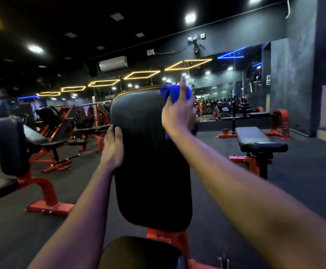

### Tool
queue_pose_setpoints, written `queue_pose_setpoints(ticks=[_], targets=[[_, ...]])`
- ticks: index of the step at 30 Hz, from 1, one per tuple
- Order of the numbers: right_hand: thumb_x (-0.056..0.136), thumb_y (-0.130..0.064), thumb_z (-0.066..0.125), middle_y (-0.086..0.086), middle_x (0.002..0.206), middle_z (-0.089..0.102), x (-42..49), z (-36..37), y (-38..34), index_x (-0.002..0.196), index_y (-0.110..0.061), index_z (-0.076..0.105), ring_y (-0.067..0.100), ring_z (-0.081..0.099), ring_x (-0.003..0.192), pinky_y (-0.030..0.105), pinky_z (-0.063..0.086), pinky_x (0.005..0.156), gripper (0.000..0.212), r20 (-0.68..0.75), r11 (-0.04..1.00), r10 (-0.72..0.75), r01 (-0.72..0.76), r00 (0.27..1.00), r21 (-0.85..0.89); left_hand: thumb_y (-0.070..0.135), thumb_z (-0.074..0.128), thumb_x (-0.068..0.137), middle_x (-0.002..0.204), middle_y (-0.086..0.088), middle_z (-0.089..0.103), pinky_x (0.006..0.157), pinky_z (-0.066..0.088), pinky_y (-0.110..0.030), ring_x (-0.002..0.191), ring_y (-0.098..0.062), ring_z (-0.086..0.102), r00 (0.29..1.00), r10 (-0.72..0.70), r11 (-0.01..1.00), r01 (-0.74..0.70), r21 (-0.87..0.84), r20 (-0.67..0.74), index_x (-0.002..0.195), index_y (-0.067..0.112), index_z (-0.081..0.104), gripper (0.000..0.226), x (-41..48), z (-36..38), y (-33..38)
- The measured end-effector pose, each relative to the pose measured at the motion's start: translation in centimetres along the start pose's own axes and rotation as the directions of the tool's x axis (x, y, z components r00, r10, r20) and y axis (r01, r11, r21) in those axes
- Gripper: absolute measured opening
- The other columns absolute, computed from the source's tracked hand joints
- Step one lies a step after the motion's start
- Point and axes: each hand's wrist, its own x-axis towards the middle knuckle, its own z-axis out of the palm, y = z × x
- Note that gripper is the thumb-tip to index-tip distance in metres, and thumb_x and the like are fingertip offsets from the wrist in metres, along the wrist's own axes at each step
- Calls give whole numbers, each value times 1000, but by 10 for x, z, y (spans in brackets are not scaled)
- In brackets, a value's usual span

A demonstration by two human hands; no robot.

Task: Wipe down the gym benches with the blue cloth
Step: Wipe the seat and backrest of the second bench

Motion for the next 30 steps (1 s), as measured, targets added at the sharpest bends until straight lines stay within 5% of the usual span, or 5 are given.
queue_pose_setpoints(ticks=[4, 9, 17, 24, 30], targets=[[97, -41, 49, 9, 125, 51, 60, 0, -31, 149, -45, 30, 31, 59, 98, 44, 48, 86, 55, 155, 918, -255, 289, 955, -273, 63, 4, 99, 158, -9, 27, 120, 15, -49, 145, -28, 23, 979, 195, 979, -198, 51, 59, 148, 39, 35, 62, 68, -20, 55], [86, -35, 59, 2, 165, 16, 6, 3, 9, 148, -40, 34, 44, 20, 145, 65, 30, 106, 67, 155, 743, -509, 523, 847, -418, 93, 3, 73, 146, -9, 45, 109, 33, -59, 130, -36, 44, 982, 109, 993, -116, 36, 153, 101, 72, 52, 60, 112, -29, 61], [74, -35, 69, -5, 166, 12, -92, 8, 94, 148, -38, 41, 33, 7, 152, 73, 7, 111, 79, 372, 529, -627, 725, 684, -441, 83, 8, 80, 128, -10, 51, 104, 40, -56, 117, -32, 51, 990, 129, 992, -128, -14, 59, 94, 61, 56, 55, 97, -21, 71], [88, -40, 60, -3, 166, -15, -23, 3, 23, 152, -46, 23, 42, -20, 148, 78, 2, 105, 74, 323, 662, -522, 613, 790, -431, 52, 6, 104, 133, -9, 44, 108, 30, -45, 125, -28, 43, 991, 137, 990, -137, 17, 0, 127, 26, 54, 59, 96, -15, 75], [86, -29, 49, 6, 125, 61, 78, -11, -64, 130, -36, 53, 33, 56, 114, 50, 42, 102, 45, 540, 822, -253, 472, 803, -317, 64, 4, 94, 126, -7, 48, 109, 30, -55, 124, -32, 43, 984, 166, 986, -164, 31, -68, 112, 38, 58, 63, 103, -11, 70]])
